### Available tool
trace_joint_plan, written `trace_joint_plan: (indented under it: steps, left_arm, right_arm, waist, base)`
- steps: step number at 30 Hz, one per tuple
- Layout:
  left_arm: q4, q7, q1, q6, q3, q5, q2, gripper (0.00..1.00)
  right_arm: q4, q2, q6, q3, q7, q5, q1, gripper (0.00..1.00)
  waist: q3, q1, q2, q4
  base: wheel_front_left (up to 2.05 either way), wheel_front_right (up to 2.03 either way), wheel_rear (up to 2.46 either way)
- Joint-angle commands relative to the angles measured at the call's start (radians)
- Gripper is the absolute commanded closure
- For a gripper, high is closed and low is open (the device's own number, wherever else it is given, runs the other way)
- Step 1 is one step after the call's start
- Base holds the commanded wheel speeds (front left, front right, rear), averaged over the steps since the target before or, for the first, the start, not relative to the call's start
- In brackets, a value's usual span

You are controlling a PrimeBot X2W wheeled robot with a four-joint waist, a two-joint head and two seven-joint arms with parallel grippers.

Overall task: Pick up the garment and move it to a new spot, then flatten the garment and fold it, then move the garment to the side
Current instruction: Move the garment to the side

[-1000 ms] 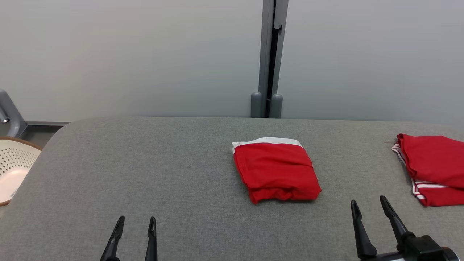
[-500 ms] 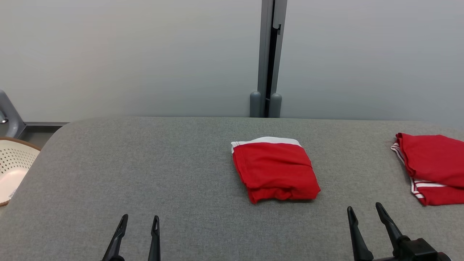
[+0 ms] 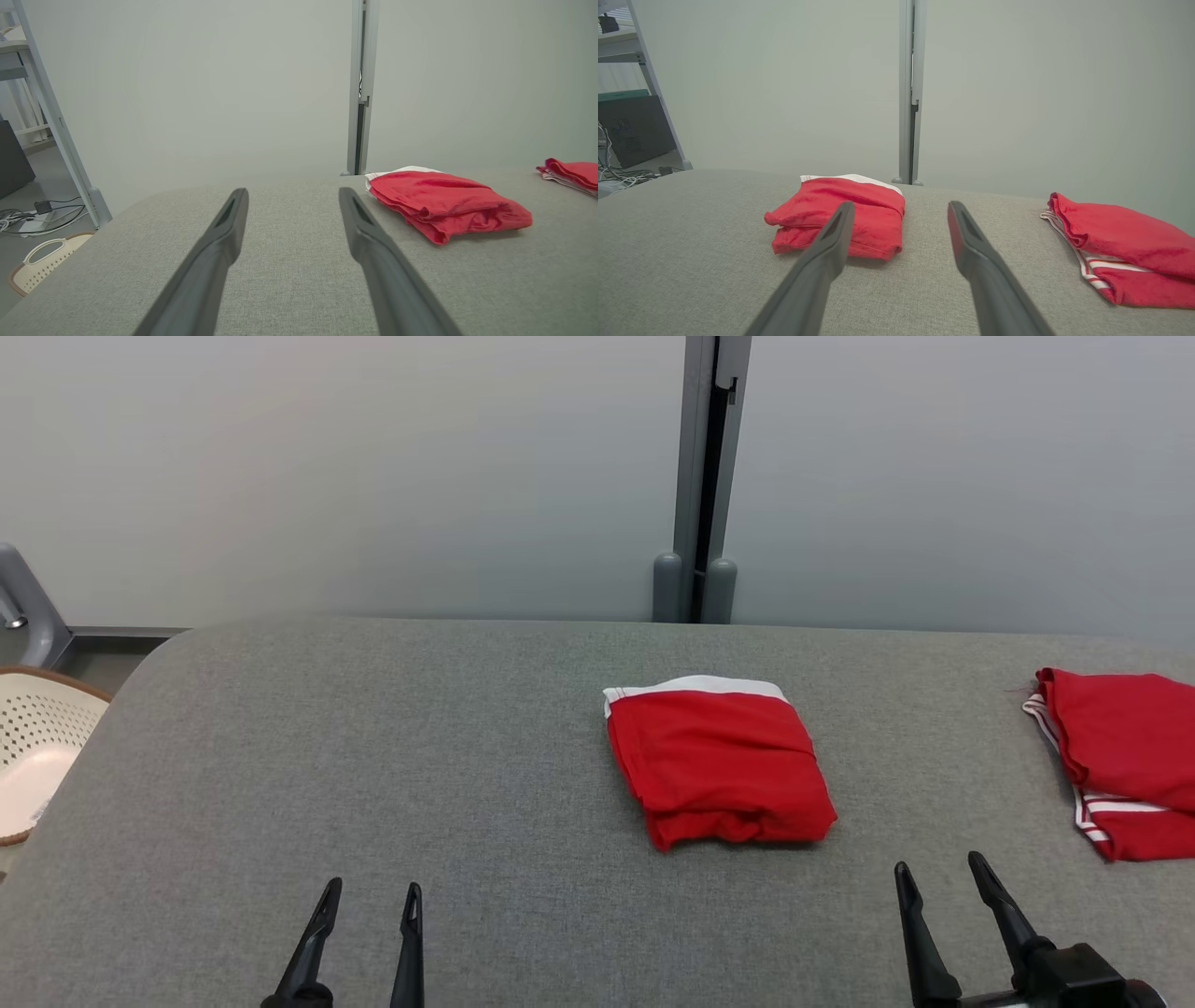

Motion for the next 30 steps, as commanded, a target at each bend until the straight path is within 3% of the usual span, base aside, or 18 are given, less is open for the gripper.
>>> trace_joint_plan:
  steps: [1, 5, 11, 17, 22, 30]
  left_arm:
    - [-0.004, -0.001, -0.023, -0.001, -0.001, 0.006, 0.003, 0.0]
    - [-0.014, -0.001, -0.043, -0.005, -0.011, 0.004, 0.003, 0.0]
    - [-0.027, -0.001, -0.101, -0.021, -0.045, 0.0, 0.003, 0.0]
    - [-0.03, -0.001, -0.171, -0.045, -0.078, -0.005, 0.003, 0.0]
    - [-0.027, -0.001, -0.208, -0.051, -0.102, -0.017, 0.003, 0.0]
    - [-0.02, -0.001, -0.248, -0.056, -0.126, -0.031, 0.003, 0.0]
  right_arm:
    - [0.002, -0.002, -0.001, 0.003, -0.001, 0.003, -0.018, 0.0]
    - [0.045, -0.012, -0.001, 0.044, 0.0, 0.068, -0.068, 0.0]
    - [0.193, -0.087, 0.0, 0.138, 0.011, 0.299, -0.245, 0.0]
    - [0.285, -0.232, 0.0, 0.208, 0.228, 0.665, -0.438, 0.0]
    - [0.308, -0.336, 0.0, 0.22, 0.433, 0.897, -0.537, 0.0]
    - [0.346, -0.404, 0.0, 0.226, 0.603, 1.038, -0.598, 0.0]
  waist:
    - [0.01, 0.0, -0.0001, 0.005]
    - [0.045, 0.0, -0.0001, 0.013]
    - [0.12, 0.0, -0.0001, 0.046]
    - [0.205, 0.0, -0.0001, 0.105]
    - [0.267, 0.0, -0.0001, 0.148]
    - [0.337, 0.0, -0.0001, 0.187]
  base:
    - [0.0, 0.0, 0.0]
    - [0.0, 0.0, 0.0]
    - [0.0, 0.0, 0.0]
    - [0.0, 0.0, 0.0]
    - [0.0, 0.0, 0.0]
    - [0.0, 0.0, 0.0]
